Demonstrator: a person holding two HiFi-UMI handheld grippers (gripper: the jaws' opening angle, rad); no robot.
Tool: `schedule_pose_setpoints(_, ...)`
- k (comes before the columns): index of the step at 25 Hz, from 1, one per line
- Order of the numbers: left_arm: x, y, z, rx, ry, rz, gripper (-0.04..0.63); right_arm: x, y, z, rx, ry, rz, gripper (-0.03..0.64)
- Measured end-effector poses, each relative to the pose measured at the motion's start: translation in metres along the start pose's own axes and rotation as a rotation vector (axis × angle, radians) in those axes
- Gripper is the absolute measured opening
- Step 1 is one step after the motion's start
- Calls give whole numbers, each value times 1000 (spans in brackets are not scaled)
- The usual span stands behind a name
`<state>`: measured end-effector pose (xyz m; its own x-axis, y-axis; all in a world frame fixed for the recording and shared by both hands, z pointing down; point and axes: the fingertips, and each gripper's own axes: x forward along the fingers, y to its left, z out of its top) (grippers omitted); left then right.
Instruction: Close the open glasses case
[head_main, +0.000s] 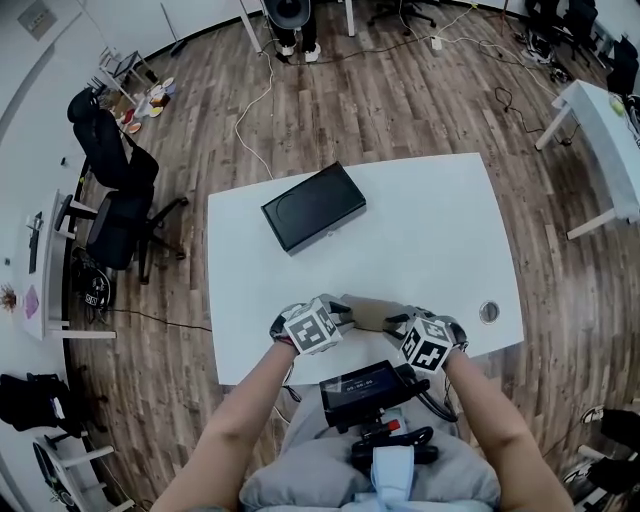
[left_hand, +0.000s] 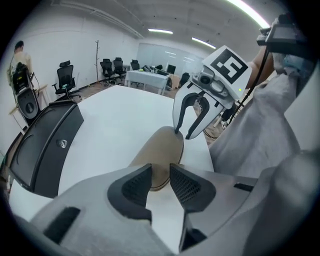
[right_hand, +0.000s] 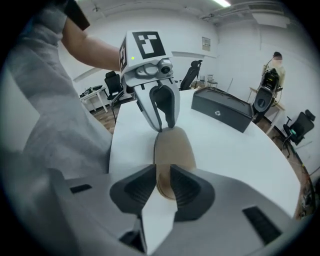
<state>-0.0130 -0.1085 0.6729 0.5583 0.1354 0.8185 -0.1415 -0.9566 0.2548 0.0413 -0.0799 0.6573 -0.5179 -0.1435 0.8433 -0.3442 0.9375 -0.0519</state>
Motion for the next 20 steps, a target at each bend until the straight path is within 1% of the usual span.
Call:
schedule_pose_setpoints(3,6,-1,-6,23,-17,66,118,5,4,-5,-32,29,-27,87)
schedule_pose_setpoints(5,6,1,-7,20,-40,105,118,7,3,-6,-25,24,-35,86)
schedule_pose_setpoints(7,7,1,-7,11,-57,128,118,6,3,-5,-22,18,-30,86)
schedule_pose_setpoints(11,7,0,-3,0,-70,138,118,5,3,-6,-23,6,-22,86)
schedule_pose_setpoints(16,5,0,-4,2,-68,138,118,3,5,-4,-37,17,-8,86)
schedule_pose_setpoints(20,2,1,-5,3,-66,136,118,3,4,0,-27,8,-4,86)
